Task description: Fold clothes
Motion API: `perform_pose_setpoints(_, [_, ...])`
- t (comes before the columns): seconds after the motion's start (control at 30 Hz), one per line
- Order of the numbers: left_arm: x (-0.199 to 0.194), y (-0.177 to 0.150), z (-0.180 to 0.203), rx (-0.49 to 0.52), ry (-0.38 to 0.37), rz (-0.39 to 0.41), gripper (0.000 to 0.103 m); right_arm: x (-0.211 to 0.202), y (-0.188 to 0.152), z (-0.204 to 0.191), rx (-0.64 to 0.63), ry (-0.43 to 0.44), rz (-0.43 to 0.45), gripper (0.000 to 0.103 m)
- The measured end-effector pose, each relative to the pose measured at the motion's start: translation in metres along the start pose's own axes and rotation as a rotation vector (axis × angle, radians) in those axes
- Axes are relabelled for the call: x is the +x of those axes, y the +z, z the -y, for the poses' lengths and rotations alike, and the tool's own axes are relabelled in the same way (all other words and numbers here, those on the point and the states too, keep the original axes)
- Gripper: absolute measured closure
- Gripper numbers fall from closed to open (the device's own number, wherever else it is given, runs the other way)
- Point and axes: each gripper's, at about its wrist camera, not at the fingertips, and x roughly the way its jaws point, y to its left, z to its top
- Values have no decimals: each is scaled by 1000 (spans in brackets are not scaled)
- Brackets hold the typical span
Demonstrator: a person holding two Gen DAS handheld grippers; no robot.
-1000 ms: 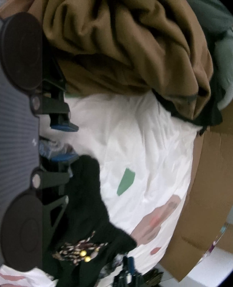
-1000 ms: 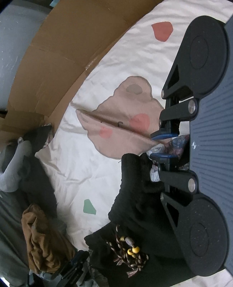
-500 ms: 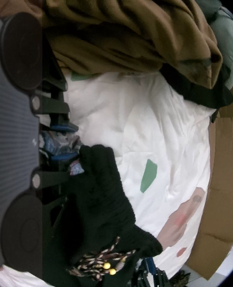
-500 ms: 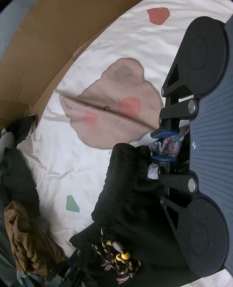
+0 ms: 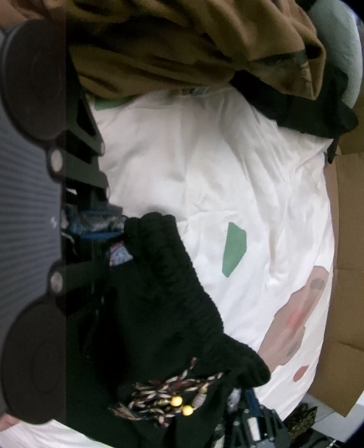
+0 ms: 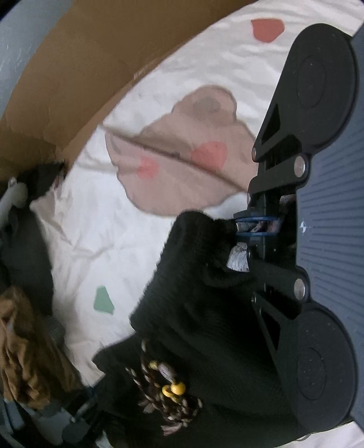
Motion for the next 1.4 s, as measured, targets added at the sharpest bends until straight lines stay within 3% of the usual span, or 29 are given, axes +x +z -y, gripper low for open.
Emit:
perform_pose_setpoints(0.17, [-21,20,-6,-99,20,90,98,-20,-3,19,59,-72,4,99])
perform_pose_setpoints(0.47, [-47,70,12,-91,-4,244,99,-56,-8,53,165,-201,10,100])
perform_pose_setpoints(0.73, [-25,103,27,-58,-84,281,99,-81,-26,87,237,-293,0,100])
perform_pose_setpoints(0.9, [10,120,27,-17,-118,226,99,-76,-44,105,304,-311,-31,100])
perform_pose_setpoints(1.07, [42,117,32,6,-130,150,99,-55,-61,110,354,-286,-77,100])
perform_pose_setpoints(1.4, [65,118,41,90,-94,86,88,-39,-73,117,469,-216,-48,94])
